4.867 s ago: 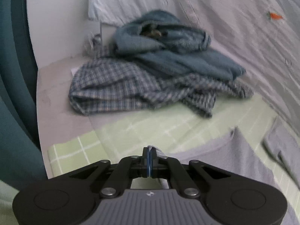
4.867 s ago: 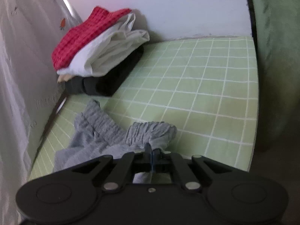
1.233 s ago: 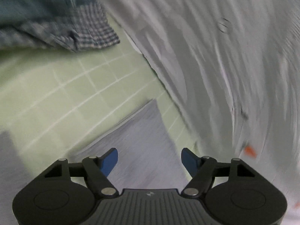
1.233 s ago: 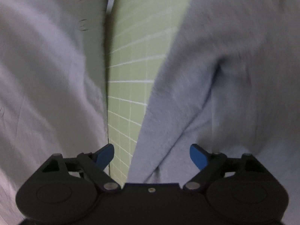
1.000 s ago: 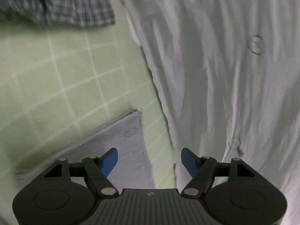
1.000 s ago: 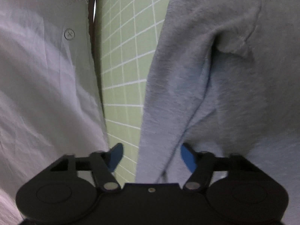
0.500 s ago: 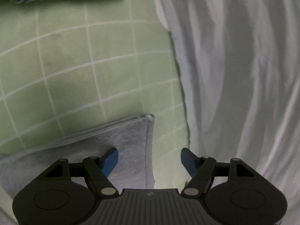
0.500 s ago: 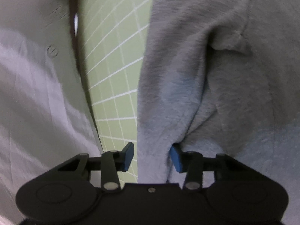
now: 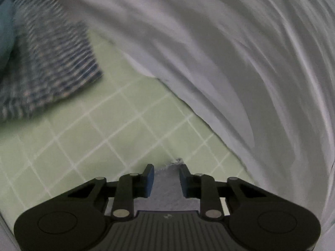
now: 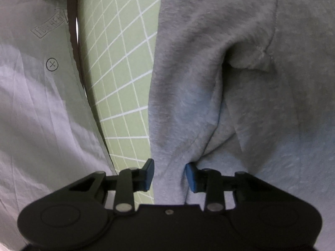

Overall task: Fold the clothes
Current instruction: 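Grasp the grey shirt edge with the left gripper while the right gripper grasps the shirt body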

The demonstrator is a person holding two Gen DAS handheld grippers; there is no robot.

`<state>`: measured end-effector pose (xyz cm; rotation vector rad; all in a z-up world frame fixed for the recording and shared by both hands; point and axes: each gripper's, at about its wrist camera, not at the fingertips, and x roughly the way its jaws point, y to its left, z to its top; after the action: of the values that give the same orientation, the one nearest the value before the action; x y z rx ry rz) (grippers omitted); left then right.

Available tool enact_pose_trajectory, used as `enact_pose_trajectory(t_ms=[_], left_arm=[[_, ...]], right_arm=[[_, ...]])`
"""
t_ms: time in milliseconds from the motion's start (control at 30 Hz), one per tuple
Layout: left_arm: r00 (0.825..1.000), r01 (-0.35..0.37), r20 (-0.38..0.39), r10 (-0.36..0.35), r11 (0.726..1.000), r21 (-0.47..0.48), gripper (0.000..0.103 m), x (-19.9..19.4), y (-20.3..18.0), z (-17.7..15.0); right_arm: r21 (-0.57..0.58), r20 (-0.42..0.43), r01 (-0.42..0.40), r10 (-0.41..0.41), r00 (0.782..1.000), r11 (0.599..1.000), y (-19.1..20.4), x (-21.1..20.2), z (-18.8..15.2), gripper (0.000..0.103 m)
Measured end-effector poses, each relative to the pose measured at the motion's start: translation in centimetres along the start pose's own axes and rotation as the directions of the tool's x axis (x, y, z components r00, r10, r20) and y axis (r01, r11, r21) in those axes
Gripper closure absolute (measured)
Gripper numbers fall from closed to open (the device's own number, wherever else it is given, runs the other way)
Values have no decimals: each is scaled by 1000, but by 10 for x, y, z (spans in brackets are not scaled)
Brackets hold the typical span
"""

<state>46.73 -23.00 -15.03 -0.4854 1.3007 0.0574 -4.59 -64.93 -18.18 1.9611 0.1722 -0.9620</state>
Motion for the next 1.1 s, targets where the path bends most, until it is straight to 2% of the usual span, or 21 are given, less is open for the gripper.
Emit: enact_pose_trajectory(t_ms=[67,133,267,367,467,533,633,733,867,1100], left_arm=[[1000,4,3,-4,999,39,69,3,-7,-4],[999,0,35,-3,996,84,57,4,-15,-8],[994,-74,98,54,975,212,53,9,-34,-16],[987,-117,136,85,961,252,53,13,-41,-21],[983,-133,162,92,954,268,58,14,-41,-24],[979,-142,181,92,947,287,87,15,-41,-27],[976,-139,202,78,942,307,100,13,-35,-31],[977,-110,209,44,943,314,101,8,-18,-35],[976,-71,218,-2,943,324,101,2,4,-41],[970,-30,236,-51,945,327,101,-6,25,-36]], right_arm=[[7,-2,-3,3,1000,1000,-1,0,1,68],[14,-4,-6,6,1000,1000,-1,0,1,68],[18,-2,-9,9,1000,1000,-1,0,2,68],[24,3,-5,5,1000,1000,0,-1,3,68],[37,13,1,-1,1000,999,3,1,3,68],[58,16,3,-4,1000,998,4,2,4,68],[80,25,2,-4,1000,997,3,2,4,71],[69,36,15,-17,999,998,3,1,4,79],[39,49,26,-28,998,999,5,2,2,95],[8,66,17,-18,998,1000,10,3,0,100]])
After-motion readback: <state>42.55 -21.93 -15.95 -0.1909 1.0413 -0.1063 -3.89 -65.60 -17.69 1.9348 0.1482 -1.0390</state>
